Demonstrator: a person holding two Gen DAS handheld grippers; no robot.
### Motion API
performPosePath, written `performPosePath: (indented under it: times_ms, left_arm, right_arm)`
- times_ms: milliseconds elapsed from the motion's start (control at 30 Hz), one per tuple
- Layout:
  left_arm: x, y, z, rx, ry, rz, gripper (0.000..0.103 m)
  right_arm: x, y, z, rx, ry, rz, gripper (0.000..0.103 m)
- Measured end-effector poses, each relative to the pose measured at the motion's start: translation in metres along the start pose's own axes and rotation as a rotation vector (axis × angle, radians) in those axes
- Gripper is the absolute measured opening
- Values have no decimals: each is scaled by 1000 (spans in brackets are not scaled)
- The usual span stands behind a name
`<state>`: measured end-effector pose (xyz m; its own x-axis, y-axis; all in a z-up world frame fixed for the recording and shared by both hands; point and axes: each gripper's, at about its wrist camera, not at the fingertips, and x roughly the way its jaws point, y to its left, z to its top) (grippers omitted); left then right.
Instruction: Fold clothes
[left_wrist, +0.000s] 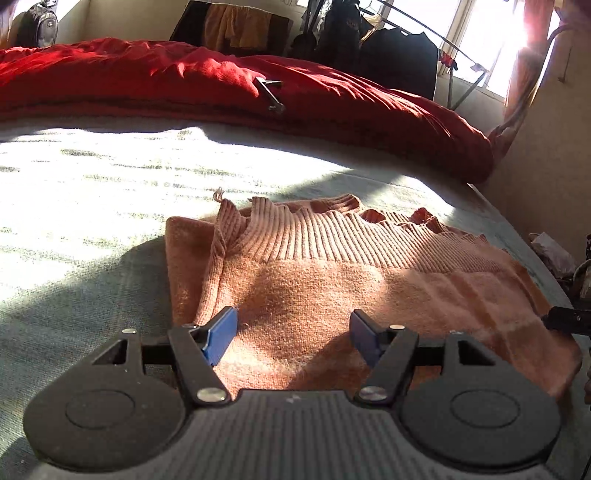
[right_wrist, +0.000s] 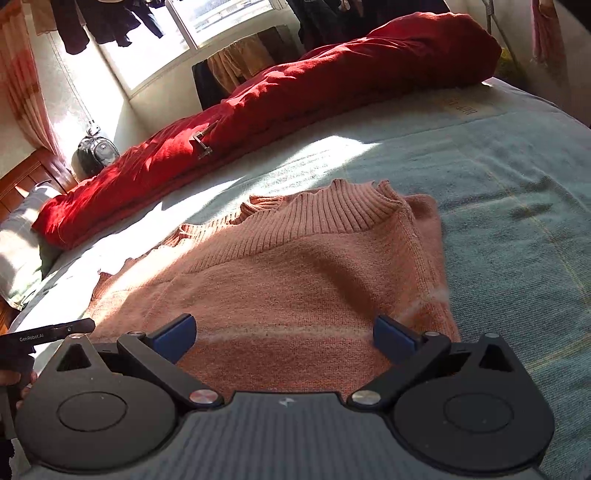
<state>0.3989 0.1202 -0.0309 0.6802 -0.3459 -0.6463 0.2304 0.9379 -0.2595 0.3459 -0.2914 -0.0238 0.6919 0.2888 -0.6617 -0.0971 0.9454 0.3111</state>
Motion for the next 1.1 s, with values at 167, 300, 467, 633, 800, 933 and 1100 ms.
performPosePath:
  times_ms: [167, 300, 467, 633, 800, 933, 1100]
  left_arm:
    - [-5, -13, -5, 94, 6, 38, 72]
    - [-4, -11, -3, 63, 7, 28, 75]
    - [-7, -12, 2, 36, 3, 4, 75]
    - [-6, -21, 21, 45, -26, -96, 76]
    - [19, -23, 33, 35, -12, -153, 76]
    - [33, -14, 33, 5, 8, -61, 76]
    - [20, 16, 27, -106, 16, -11, 67]
  right_arm:
    - [1, 9, -2, -53, 7, -33, 103]
    - [3, 18, -4, -108, 22, -70, 103]
    - [6, 26, -7, -167, 41, -109, 103]
    - [5, 19, -2, -95, 33, -87, 103]
    - [8, 21, 0, -78, 37, -99, 103]
    - [9, 27, -5, -140, 31, -122, 103]
    - [7, 26, -6, -158, 23, -116, 103]
